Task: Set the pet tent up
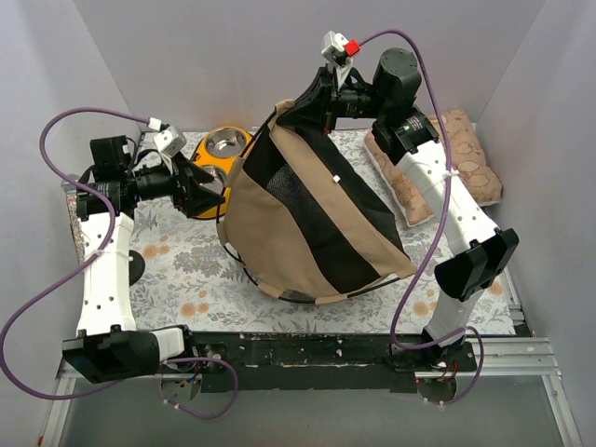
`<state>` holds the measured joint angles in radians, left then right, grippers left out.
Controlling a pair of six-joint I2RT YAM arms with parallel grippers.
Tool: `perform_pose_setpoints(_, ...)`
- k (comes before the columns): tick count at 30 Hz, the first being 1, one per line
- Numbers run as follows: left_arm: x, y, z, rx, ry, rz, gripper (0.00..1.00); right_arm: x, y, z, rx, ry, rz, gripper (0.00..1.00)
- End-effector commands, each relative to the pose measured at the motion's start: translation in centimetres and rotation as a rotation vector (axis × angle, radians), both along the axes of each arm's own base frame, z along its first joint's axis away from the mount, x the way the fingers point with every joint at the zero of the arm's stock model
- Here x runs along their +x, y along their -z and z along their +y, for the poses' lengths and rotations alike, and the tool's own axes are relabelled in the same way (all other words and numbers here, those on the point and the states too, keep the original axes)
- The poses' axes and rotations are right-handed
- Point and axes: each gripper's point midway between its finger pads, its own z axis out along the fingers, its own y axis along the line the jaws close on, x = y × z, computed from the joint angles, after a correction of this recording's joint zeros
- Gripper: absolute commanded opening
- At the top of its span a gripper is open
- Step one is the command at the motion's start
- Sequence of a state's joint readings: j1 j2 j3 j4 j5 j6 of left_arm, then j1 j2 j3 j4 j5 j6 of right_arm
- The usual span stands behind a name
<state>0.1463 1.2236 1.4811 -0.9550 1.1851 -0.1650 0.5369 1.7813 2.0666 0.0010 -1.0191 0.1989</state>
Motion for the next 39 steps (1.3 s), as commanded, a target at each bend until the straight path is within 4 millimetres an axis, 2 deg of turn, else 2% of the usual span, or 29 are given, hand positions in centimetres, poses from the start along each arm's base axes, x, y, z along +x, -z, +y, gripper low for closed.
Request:
perform_pose_setpoints(1,-2.3,0.5,-1.5,-0.051,0.085,0.028,0.7,-0.9,-2.8,-0.2,0.063,-0.016,-0.075,0.01)
perform_pose_setpoints(4,-2.2,1.0,-2.4,-0.069,0.101,0.067,0.57,-0.9,-2.9,0.1,0.068,-0.022,-0.075,0.01)
perform_pose_setpoints(7,-3.0,1.8,-4.1,-0.078,0.147,0.124,0.41,-0.7,-3.0,0.4,0.076,-0.024,-0.077,0.01)
perform_pose_setpoints(8,-3.5,2.0,-5.1,-0.084,0.17,0.149,0.33,-0.4,-3.1,0.5,0.079,-0.017,-0.078,0.01)
perform_pose_setpoints(10,-3.4,2.4,-5.6,-0.118,0.154,0.19,0.16,0.3,-3.3,0.7,0.092,0.011,-0.077,0.01)
perform_pose_setpoints(12,-2.7,2.1,-5.8,-0.168,0.113,0.211,0.02,1.9,-3.8,0.7,0.116,0.096,-0.068,0.01)
perform_pose_setpoints(15,-1.8,1.1,-5.9,-0.237,0.037,0.265,0.0,4.4,-5.1,-0.1,0.159,0.264,-0.095,0.33)
perform_pose_setpoints(18,-0.7,-0.2,-5.8,-0.305,-0.038,0.325,0.0,7.4,-7.3,-2.6,0.217,0.456,-0.135,0.52)
perform_pose_setpoints(21,-0.1,-1.1,-6.0,-0.392,-0.076,0.389,0.0,9.6,-10.3,-6.3,0.285,0.655,-0.225,0.61)
perform_pose_setpoints(23,0.7,-1.8,-6.0,-0.437,-0.099,0.412,0.0,9.7,-12.7,-9.0,0.327,0.754,-0.302,0.64)
perform_pose_setpoints(25,1.5,-3.0,-6.1,-0.468,-0.109,0.421,0.0,9.3,-14.4,-11.3,0.338,0.855,-0.395,0.66)
perform_pose_setpoints(27,2.5,-4.3,-6.1,-0.51,-0.129,0.445,0.0,8.6,-15.1,-12.9,0.303,0.926,-0.502,0.66)
perform_pose_setpoints(29,4.3,-5.2,-5.7,-0.57,-0.207,0.496,0.0,7.3,-15.7,-14.7,0.288,0.991,-0.535,0.67)
perform_pose_setpoints(31,5.8,-5.8,-5.5,-0.612,-0.267,0.557,0.0,5.9,-15.3,-16.1,0.249,1.027,-0.542,0.67)
perform_pose_setpoints(33,7.1,-6.1,-5.6,-0.651,-0.289,0.635,0.0,3.9,-13.9,-16.5,0.186,0.997,-0.536,0.67)
perform_pose_setpoints(36,9.0,-6.4,-5.4,-0.71,-0.341,0.728,0.0,0.5,-8.6,-16.2,0.025,0.879,-0.515,0.64)
perform_pose_setpoints(37,9.7,-6.5,-5.4,-0.723,-0.351,0.749,0.0,-0.3,-5.9,-16.2,-0.034,0.843,-0.482,0.63)
perform_pose_setpoints(39,10.5,-6.6,-5.5,-0.743,-0.359,0.789,0.0,-2.4,-2.1,-16.3,-0.118,0.779,-0.434,0.6)
